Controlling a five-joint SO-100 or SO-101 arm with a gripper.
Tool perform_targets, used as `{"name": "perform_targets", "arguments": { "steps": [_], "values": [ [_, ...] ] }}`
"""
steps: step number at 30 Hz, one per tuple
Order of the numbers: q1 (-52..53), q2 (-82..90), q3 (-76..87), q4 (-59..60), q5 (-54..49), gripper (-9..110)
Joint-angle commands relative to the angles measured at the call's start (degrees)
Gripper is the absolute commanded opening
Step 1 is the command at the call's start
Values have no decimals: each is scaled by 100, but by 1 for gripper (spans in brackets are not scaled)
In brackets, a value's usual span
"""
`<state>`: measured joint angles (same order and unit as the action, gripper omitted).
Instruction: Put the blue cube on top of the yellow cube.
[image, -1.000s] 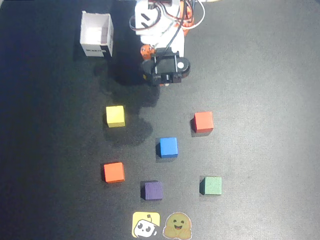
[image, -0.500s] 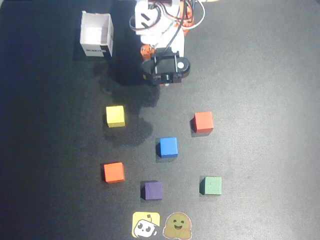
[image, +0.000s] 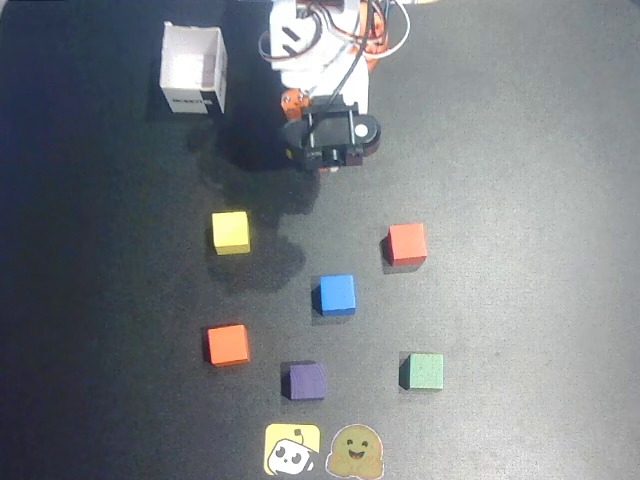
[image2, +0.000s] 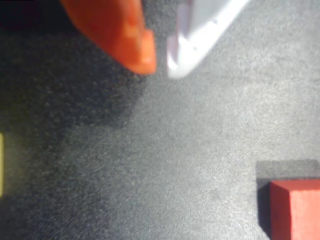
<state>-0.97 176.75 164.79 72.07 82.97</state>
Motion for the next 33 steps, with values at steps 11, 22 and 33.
{"name": "perform_targets", "arguments": {
  "steps": [11, 22, 33],
  "values": [
    [-9, 44, -18, 18, -44, 0],
    [18, 44, -18, 18, -53, 0],
    [-70, 44, -26, 0, -18, 4]
  ]
}}
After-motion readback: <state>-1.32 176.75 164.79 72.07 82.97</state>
